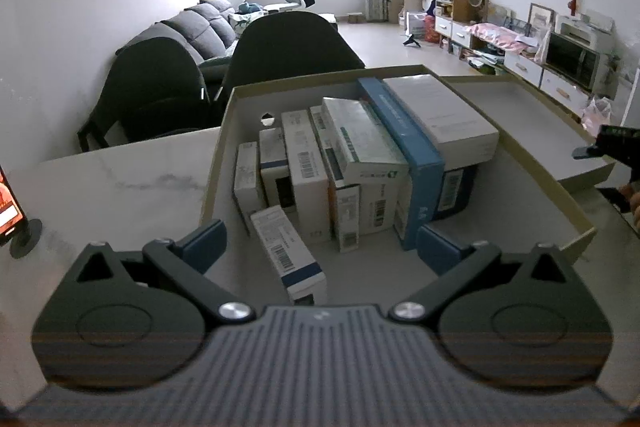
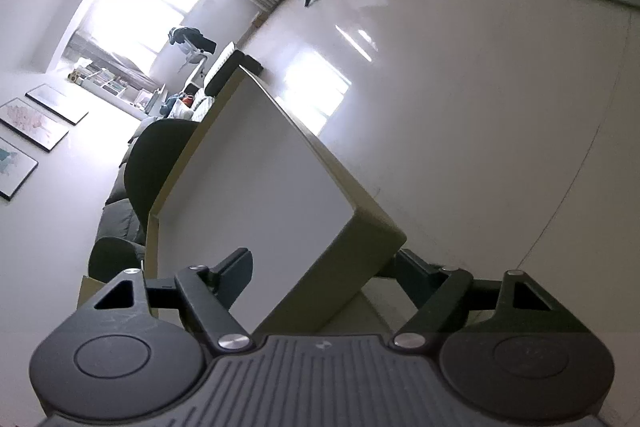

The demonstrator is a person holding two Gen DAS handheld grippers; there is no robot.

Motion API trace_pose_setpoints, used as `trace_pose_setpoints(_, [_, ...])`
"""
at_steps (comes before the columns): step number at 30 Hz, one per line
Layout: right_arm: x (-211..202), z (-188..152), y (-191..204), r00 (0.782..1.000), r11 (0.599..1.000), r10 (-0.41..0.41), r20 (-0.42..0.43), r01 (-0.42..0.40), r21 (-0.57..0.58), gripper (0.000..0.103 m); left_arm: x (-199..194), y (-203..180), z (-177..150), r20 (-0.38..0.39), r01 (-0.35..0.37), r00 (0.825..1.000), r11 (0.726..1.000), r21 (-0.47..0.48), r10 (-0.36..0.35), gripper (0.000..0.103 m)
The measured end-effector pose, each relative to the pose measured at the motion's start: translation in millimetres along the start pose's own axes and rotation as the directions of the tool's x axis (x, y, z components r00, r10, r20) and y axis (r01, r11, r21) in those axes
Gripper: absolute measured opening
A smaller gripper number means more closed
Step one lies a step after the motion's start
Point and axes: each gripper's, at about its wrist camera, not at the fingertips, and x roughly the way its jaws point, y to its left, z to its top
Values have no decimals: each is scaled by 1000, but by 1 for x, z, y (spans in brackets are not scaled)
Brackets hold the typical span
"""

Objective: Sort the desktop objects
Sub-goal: 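Grasp the lid rim with the right gripper and lift it, then raise the lid upright with the right gripper while the left gripper grasps its opposite rim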

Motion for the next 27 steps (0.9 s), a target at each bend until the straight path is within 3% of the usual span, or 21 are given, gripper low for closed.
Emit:
trace_pose_setpoints(5, [6,4,-5,999,999,12,-36,-11,50,64,-1,5,-1,-7,6,1000,1000,-22,-6,103])
trace_pose_setpoints(8, [1,4,-8,1000,998,12,-6,-11,57,50,-2,8,-1,-19,23,1000,999,-42,-24,103])
trace_pose_setpoints(10, [-3,3,-9,1000,998,7,13,-8,59,45,-2,11,-2,-26,37,999,997,-63,-39,103])
trace_pose_setpoints(27, [-46,-11,17,985,999,51,165,-52,4,45,-17,29,-7,-3,81,997,989,-126,-82,103])
